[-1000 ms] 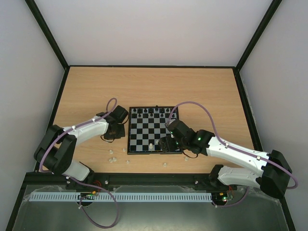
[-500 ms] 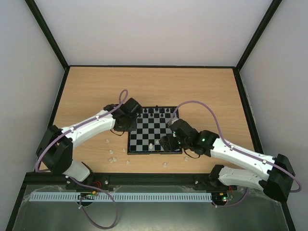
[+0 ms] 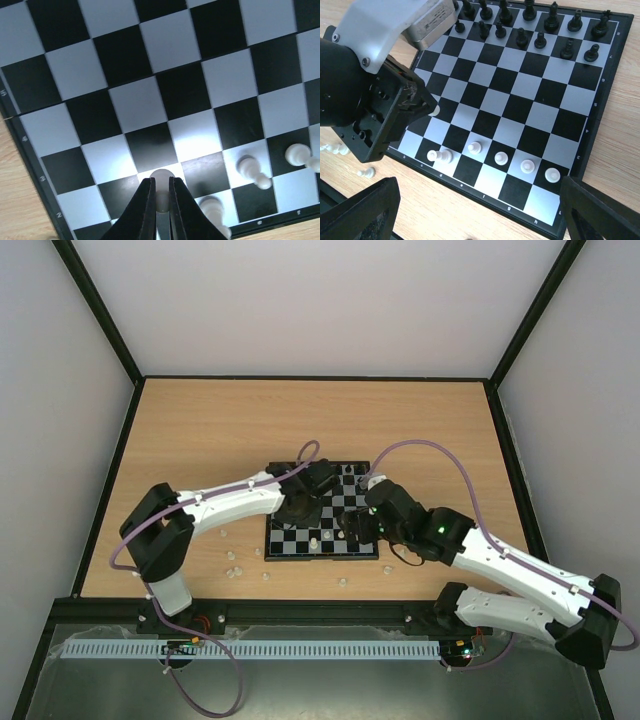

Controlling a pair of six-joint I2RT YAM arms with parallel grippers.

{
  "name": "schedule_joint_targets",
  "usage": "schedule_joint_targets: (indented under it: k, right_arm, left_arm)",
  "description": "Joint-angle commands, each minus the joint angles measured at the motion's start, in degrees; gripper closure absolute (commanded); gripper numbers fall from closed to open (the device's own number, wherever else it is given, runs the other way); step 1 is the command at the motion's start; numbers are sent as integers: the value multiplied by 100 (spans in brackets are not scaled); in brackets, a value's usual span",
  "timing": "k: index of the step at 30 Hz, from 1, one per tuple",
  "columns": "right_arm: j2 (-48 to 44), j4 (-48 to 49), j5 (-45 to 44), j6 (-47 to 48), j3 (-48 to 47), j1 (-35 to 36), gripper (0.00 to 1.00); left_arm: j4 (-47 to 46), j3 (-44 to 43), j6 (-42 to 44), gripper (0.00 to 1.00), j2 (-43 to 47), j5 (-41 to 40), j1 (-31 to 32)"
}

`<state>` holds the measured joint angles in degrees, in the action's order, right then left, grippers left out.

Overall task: Set up the chess pieces on the board
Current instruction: Pick up the chess piece at the center of the board, then place the chess piece on the chessboard.

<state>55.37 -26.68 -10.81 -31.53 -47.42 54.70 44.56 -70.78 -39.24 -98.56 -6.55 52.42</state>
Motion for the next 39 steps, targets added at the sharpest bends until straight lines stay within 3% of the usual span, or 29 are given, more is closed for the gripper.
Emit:
schedule_joint_targets:
  k: [1,14,39]
  right_arm:
    - [-103,-402,-214,-19,-94,-40,12]
    - [-211,-398,-262,-11,-54,-52,12]
    - [-210,-354,-210,7,3,-50,11]
  left_arm:
    - [159,-384,-25,97,-263,119,181]
    - [359,-696,-74,92,-721,54,533]
    - [245,-263,-234,86,-716,84,703]
